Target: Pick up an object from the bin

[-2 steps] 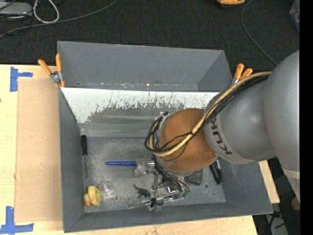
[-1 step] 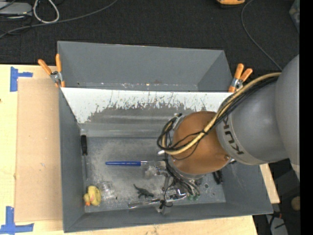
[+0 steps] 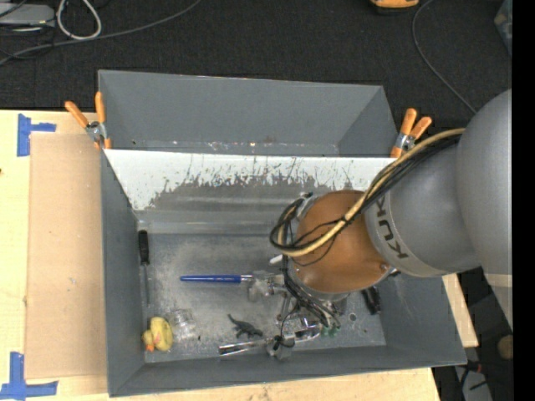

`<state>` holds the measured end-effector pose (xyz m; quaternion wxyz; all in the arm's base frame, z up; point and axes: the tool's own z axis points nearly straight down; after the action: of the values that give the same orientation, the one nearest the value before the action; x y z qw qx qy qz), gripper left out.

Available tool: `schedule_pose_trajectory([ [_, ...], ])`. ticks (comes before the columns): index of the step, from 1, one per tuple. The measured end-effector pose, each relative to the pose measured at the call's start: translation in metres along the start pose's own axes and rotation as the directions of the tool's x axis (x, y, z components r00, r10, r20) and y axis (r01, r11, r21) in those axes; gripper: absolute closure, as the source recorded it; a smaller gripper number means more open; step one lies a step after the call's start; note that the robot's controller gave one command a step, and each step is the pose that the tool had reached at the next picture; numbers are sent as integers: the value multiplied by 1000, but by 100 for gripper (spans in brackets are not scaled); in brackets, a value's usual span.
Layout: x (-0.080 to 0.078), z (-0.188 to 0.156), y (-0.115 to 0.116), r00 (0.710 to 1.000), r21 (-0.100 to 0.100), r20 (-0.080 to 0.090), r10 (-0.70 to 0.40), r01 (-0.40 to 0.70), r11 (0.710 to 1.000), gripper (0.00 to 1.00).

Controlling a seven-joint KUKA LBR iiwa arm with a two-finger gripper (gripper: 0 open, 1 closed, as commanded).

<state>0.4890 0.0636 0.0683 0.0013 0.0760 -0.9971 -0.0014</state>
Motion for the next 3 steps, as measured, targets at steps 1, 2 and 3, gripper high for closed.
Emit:
schedule_pose_trajectory([
  [1, 0, -1, -8, 997, 0, -2, -76, 76, 997, 100],
  [2, 0, -1, -8, 997, 0, -3, -74, 74, 997, 100],
  [3, 4, -38, -7, 997, -1, -13, -72, 72, 997, 100],
])
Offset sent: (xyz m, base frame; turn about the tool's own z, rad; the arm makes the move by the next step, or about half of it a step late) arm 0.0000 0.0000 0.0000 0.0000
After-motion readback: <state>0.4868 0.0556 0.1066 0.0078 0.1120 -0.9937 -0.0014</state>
